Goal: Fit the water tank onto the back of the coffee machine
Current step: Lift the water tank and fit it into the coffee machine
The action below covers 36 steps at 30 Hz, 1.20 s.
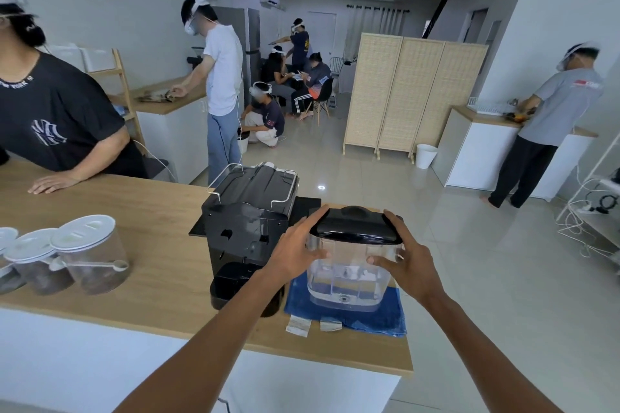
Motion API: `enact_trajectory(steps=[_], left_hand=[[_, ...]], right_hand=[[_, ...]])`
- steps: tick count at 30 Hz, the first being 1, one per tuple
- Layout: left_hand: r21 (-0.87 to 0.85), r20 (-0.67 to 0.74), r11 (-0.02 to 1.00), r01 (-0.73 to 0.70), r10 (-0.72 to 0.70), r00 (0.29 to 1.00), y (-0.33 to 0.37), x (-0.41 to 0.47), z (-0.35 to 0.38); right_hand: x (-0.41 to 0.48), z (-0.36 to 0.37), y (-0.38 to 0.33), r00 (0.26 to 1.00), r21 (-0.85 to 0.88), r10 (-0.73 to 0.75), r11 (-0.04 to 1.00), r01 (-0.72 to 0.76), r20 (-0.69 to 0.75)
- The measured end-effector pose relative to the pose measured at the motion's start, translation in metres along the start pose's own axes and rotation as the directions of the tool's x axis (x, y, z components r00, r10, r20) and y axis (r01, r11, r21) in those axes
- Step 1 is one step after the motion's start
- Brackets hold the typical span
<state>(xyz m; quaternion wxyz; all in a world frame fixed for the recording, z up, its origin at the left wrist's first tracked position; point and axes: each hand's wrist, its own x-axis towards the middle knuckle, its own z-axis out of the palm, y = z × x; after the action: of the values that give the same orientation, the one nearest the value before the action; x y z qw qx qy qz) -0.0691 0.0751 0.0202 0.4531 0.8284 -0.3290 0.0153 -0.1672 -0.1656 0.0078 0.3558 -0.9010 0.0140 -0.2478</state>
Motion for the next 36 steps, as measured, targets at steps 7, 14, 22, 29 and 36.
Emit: enact_trajectory(steps=[7,14,22,29,36], left_hand=[[-0.07,-0.086,0.996,-0.055,0.049,0.995,-0.009,-0.019,-0.033],[0.013,-0.165,0.999,-0.047,0.049,0.985,-0.024,-0.037,-0.079],[0.029,-0.171,1.0,-0.01,0.015,0.985,-0.059,-0.048,-0.124],[-0.023,-0.138,0.999,0.025,-0.028,0.99,-0.094,-0.043,-0.154],[-0.022,-0.163,0.999,0.023,-0.027,0.986,-0.115,-0.04,-0.173]], right_hand=[[0.003,0.008,-0.039,0.998,0.072,-0.064,0.995,0.064,0.001],[0.011,0.038,-0.076,0.997,0.137,-0.082,0.987,0.079,0.017],[0.016,0.086,-0.115,0.999,0.172,-0.041,0.984,0.037,0.016],[0.025,0.129,-0.137,1.0,0.131,0.008,0.991,-0.01,0.015],[0.035,0.157,-0.153,0.999,0.113,0.047,0.993,-0.046,-0.007]])
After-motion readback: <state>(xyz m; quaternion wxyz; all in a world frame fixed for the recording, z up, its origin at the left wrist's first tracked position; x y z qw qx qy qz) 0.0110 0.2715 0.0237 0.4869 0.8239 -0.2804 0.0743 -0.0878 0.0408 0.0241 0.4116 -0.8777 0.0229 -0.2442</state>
